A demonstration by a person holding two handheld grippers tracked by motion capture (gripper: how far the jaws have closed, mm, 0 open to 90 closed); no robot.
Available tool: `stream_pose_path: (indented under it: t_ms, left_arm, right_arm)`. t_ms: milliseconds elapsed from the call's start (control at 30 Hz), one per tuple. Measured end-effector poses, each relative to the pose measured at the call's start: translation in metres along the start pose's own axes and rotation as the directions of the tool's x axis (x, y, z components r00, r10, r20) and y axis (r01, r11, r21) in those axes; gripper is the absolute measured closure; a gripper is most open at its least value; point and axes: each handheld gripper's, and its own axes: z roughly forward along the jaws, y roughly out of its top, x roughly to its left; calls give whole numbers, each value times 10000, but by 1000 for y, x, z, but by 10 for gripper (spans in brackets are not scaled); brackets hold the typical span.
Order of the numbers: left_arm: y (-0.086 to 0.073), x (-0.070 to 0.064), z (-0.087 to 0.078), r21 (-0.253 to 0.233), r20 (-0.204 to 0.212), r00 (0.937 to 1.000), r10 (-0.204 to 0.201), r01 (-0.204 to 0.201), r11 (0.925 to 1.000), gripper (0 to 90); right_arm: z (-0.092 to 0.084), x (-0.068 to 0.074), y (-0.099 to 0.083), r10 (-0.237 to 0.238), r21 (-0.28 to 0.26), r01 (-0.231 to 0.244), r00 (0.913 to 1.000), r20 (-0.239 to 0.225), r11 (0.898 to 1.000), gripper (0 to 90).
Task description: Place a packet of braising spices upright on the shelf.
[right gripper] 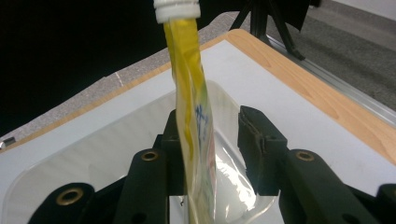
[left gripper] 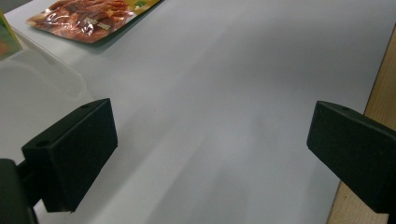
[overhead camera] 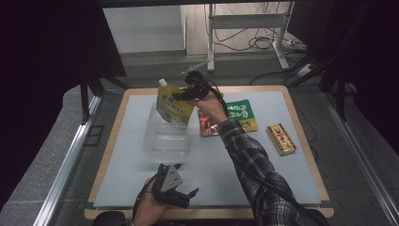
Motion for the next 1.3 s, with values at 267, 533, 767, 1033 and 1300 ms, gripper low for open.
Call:
stream_pose_path:
  t_ms: [267, 533, 767, 1033, 1300]
  left_arm:
    - [0, -1, 1, 59, -4, 10000, 48, -48, 10000, 13]
    - [0, 0, 1, 35, 5, 10000, -2, 1, 10000, 13]
    - [0, -1, 1, 60, 25, 10000, 40, -40, 10000, 13]
    - [0, 1, 0, -40, -18, 9999, -150, 150, 9999, 13]
    - [0, 2, 0, -17, -1, 9997, -234, 234, 9997, 13]
  right_arm:
    - [-7, 4, -1, -359, 109, 359, 9993, 55, 9993, 884]
    - [6, 14, 10, -548, 389, 538, 9982, 247, 9978, 887]
    - [15, 20, 14, -656, 595, 614, 9953, 707, 9963, 890]
    - [11, 20, 11, -641, 265, 629, 9970, 431, 9977, 817]
    - [-2, 22, 10, -914, 99, 910, 9937, 655, 9958, 671]
